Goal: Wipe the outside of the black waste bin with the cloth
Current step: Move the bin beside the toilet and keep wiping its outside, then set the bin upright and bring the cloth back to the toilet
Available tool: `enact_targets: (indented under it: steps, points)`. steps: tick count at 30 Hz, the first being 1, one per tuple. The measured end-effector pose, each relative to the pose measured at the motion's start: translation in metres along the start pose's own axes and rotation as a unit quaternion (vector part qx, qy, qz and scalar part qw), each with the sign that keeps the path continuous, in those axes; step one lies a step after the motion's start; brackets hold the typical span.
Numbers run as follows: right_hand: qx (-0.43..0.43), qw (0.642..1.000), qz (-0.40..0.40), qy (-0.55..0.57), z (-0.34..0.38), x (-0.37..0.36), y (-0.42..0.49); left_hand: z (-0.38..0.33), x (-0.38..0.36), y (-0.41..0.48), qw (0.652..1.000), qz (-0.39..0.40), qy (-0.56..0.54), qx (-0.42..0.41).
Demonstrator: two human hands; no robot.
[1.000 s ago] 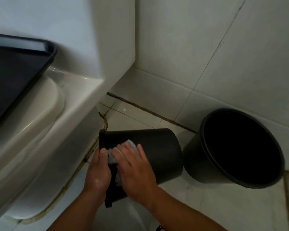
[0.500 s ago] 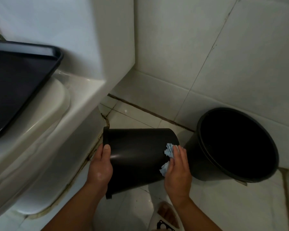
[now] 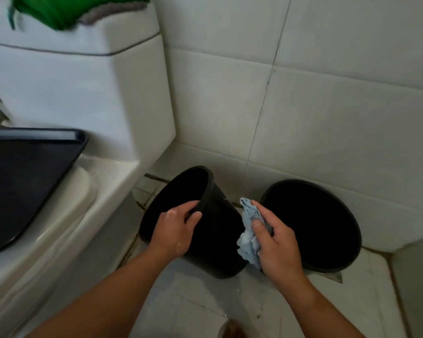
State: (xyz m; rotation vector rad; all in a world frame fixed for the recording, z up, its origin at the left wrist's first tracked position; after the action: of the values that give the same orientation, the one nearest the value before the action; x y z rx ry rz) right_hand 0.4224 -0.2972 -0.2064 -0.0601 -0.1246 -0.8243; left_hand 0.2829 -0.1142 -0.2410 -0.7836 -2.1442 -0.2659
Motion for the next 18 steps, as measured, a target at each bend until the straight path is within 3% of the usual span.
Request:
enact_targets:
  steps: [4, 8, 18]
  points:
    - [0.011, 1.000, -0.018, 0.012, 0.014, 0.023, 0.012, -0.012, -0.030, 0.015, 0.979, 0.038, 0.148, -0.132]
    - [0.012, 0.999, -0.040, 0.005, 0.010, 0.038, 0.016, -0.018, -0.058, 0.018, 0.922, 0.084, 0.311, -0.216]
    - [0.012, 1.000, -0.020, 0.019, 0.004, 0.031, 0.023, -0.008, -0.061, 0.039, 0.945, 0.155, 0.227, -0.175]
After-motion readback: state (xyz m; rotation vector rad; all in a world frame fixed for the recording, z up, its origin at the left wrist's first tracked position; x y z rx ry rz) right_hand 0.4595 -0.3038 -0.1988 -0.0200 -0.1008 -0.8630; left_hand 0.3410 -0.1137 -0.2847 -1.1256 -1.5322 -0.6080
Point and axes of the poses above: each hand's wrist, its own y-axis towards the middle knuckle, its own x-axis out of the back of the hand, z = x × y, the point moved 5 cm from there along y, towards the middle knuckle, and after that the axes turned 7 degrees about y, right-handed, at the moved point
